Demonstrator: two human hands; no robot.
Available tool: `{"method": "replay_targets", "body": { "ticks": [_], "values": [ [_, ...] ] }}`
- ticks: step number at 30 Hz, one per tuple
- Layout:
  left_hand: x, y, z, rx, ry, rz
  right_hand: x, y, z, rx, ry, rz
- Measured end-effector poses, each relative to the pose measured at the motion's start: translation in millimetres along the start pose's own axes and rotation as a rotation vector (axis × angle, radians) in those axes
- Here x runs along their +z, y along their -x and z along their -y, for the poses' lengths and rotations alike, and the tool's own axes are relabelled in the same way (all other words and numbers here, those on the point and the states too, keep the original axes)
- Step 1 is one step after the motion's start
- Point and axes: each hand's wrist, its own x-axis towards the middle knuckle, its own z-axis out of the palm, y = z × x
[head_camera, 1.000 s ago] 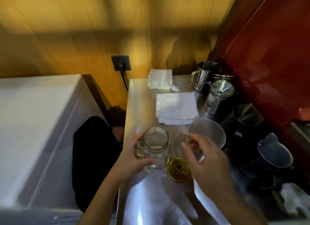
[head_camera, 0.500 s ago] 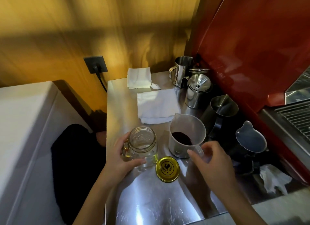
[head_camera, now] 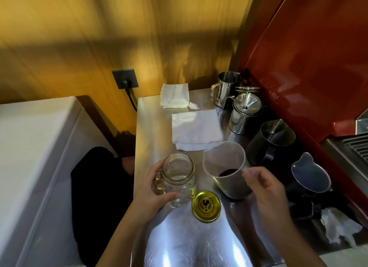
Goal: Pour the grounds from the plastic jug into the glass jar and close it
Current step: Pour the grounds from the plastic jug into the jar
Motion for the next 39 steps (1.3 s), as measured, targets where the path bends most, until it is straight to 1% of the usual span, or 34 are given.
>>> {"method": "replay_targets", "body": {
  "ticks": [6,10,13,14,16,18,20,23,25,28,30,36,39],
  "values": [
    [2,0,4,-0.006,0.014,-0.008,0,-12,10,-0.087,-0.090,0.005],
    [3,1,6,-0.011,0.027,-0.029,4,-21,28,-0.180,0.030,0.010],
    [6,1,8,-0.015,0.039,-0.037,7,-26,40,-0.242,0.116,0.052],
    [7,1,9,-0.018,0.042,-0.040,9,-27,43,-0.249,0.111,0.061],
    [7,1,9,-0.022,0.047,-0.033,13,-30,47,-0.224,0.020,0.052],
    [11,-1,11,-0.018,0.045,-0.015,9,-39,50,-0.158,-0.083,0.050],
    [6,3,9,-0.011,0.050,-0.083,14,-51,57,-0.126,-0.082,0.149],
    [7,1,13,0.007,0.050,-0.071,8,-58,58,-0.096,-0.161,0.231],
    [8,1,15,0.016,0.042,-0.077,6,-59,55,-0.109,-0.203,0.233],
    [10,1,16,0.021,0.037,-0.103,8,-63,59,-0.178,-0.128,0.171],
    [10,1,18,0.020,0.040,-0.107,13,-65,66,-0.220,-0.067,0.178],
    [12,2,19,-0.002,0.058,-0.103,23,-75,98,-0.381,0.133,0.250],
    [14,2,17,0.003,0.038,-0.123,30,-81,113,-0.435,0.191,0.342]
  ]
}}
